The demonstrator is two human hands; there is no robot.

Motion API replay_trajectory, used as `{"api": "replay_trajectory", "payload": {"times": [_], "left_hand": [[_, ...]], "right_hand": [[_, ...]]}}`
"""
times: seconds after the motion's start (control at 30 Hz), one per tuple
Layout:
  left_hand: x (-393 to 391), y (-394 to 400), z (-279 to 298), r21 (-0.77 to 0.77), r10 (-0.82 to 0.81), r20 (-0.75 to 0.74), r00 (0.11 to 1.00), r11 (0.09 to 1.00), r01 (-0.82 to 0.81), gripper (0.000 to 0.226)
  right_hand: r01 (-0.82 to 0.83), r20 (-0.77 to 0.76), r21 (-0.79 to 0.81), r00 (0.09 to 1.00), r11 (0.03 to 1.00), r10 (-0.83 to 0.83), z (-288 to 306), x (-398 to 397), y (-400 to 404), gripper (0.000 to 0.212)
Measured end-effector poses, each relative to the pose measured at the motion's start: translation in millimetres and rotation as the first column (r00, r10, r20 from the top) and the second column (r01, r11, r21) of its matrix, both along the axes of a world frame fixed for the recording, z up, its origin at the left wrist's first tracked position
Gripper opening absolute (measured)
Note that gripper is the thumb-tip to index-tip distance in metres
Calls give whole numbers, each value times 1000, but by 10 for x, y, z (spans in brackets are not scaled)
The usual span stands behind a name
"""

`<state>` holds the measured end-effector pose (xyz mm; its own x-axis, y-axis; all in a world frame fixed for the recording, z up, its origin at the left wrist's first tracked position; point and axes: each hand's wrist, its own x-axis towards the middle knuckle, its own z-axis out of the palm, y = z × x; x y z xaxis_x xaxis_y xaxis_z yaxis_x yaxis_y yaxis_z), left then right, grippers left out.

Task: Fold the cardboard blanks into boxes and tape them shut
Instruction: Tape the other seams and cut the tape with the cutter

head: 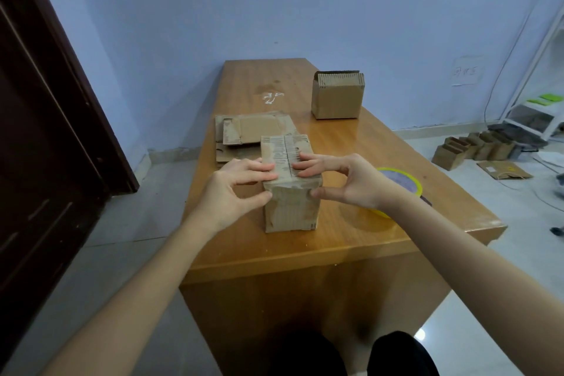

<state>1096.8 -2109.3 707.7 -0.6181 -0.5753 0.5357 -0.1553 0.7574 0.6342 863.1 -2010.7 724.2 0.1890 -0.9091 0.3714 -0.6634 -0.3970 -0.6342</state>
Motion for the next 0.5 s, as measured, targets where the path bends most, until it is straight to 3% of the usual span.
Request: {"api": "replay_trajectory", "payload": {"times": [0.07,0.23,0.5], "left_hand": [[-17,21,-7,38,-10,-34,999,999,11,35],[46,-49,81,84,-86,73,994,993,80,29],[-41,2,5,100,-28,-63,998,994,34,28]], "right_hand": [[-3,10,-28,1000,1000,3,-20,5,-5,36],[-99,10,185,995,978,99,118,-94,-15,41],[-22,94,6,995,1000,21,-44,-33,-24,31]]}}
